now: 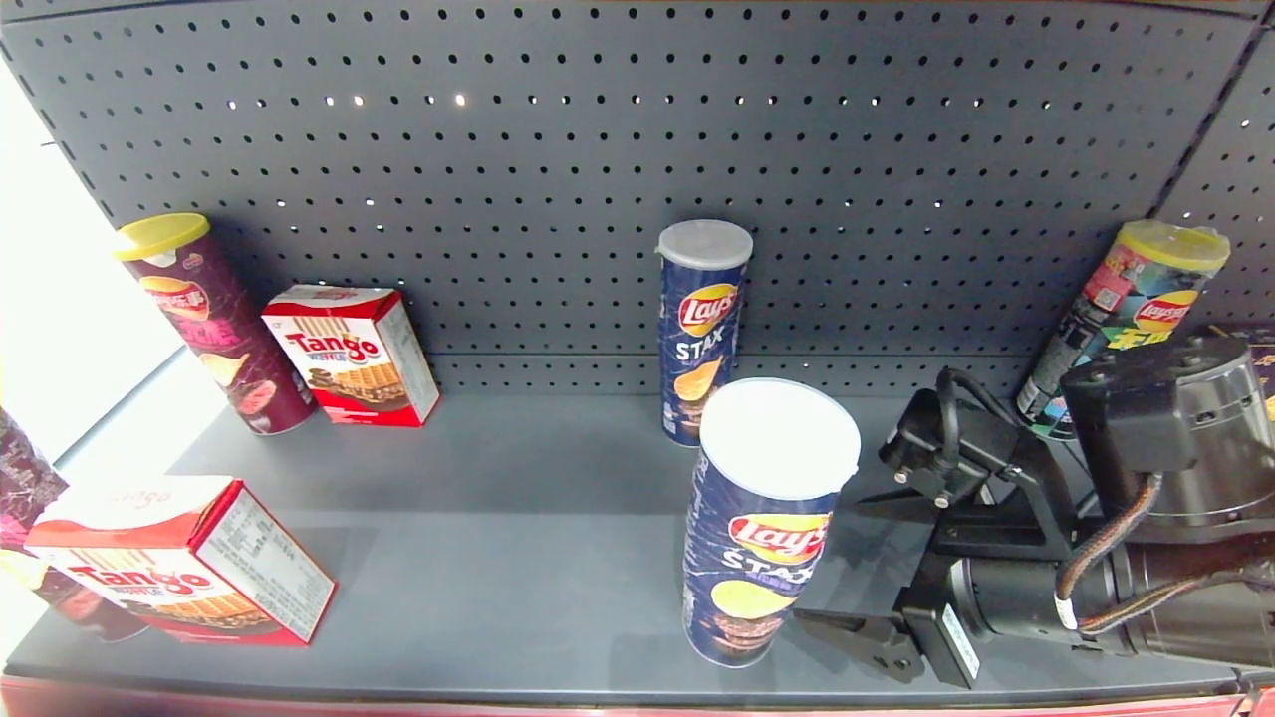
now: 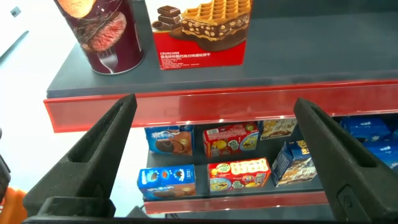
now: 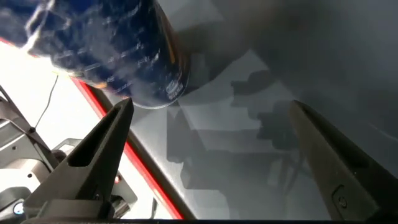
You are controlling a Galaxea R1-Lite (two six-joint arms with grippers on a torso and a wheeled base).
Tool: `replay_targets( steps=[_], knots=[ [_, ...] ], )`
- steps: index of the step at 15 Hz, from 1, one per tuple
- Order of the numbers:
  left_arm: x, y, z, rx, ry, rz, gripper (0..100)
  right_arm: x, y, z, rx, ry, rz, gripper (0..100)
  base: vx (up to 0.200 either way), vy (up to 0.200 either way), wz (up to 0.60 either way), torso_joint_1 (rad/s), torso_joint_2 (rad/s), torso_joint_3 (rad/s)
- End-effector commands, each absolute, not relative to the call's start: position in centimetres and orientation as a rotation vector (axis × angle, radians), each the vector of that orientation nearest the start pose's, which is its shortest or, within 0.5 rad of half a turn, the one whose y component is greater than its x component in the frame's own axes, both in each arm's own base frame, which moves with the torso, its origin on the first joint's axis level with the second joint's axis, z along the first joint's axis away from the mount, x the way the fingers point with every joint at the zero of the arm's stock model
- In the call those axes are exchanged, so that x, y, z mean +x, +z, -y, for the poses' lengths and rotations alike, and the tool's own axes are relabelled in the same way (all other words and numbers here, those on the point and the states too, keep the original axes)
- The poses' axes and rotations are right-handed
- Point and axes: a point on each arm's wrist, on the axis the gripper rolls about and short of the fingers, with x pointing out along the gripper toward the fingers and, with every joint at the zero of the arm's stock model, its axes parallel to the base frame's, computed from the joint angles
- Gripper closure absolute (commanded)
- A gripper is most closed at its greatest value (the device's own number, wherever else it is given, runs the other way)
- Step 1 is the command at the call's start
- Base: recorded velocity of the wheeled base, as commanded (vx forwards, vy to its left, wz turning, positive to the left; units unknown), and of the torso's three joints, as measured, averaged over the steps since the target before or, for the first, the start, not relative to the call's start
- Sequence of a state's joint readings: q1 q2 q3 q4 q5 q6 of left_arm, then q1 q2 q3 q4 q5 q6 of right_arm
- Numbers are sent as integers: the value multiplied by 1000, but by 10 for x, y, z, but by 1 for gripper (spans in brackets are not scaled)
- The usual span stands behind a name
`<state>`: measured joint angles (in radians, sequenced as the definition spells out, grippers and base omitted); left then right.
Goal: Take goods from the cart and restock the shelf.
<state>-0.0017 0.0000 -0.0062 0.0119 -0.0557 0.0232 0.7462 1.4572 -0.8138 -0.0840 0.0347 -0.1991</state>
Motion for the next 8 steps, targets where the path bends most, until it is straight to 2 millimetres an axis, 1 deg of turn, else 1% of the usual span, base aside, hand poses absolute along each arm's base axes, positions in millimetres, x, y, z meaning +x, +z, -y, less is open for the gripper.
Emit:
replay_targets(
  steps=[1, 4, 8],
  knots=[
    [-23, 76, 1, 23, -58, -7, 0, 175, 198, -166, -390, 826, -466, 0, 0, 0, 0, 0, 0, 0],
    [-23, 76, 1, 23, -57, -7, 0, 174, 198, -166, -389, 827, -464, 0, 0, 0, 0, 0, 0, 0],
    [-23, 76, 1, 23, -57, -7, 0, 171, 201, -160, -382, 815, -453, 0, 0, 0, 0, 0, 0, 0]
  ],
)
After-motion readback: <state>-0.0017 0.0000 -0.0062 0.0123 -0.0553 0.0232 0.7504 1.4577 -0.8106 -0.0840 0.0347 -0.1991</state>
